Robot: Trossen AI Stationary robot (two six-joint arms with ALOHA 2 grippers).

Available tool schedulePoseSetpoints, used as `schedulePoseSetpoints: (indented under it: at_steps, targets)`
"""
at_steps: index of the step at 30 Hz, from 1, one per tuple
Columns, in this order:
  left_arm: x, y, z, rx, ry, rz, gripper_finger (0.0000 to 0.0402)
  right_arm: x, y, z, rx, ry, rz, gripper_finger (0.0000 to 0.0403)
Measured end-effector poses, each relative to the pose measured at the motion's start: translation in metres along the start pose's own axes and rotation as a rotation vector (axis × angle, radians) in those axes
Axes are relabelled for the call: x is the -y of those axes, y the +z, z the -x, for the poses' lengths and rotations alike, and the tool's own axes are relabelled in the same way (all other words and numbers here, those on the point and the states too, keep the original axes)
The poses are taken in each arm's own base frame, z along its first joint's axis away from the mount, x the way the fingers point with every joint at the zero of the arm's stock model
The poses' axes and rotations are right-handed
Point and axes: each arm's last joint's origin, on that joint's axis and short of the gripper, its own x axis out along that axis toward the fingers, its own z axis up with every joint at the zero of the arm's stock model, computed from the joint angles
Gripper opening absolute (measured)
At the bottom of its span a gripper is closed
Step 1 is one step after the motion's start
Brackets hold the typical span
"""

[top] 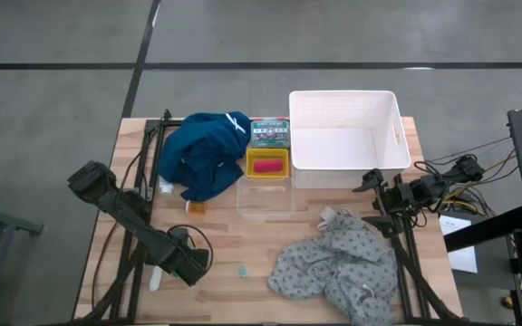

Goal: Pick & Place Medicine items
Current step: Put the green bandage into the yellow bin

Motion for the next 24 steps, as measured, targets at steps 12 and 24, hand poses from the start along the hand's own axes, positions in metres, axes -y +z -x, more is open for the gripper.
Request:
schedulePoseSetpoints:
  at_steps: [12, 24]
  targets:
    - [-0.002, 0.003, -0.011, -0.019, -0.015, 0.001, 0.025, 0.0, 0.0, 0.0, 0.0, 0.0, 0.0, 0.038]
    - [-0.001, 0.002, -0.011, -0.028, -0.021, 0.001, 0.021, 0.0, 0.0, 0.0, 0.0, 0.0, 0.0, 0.038]
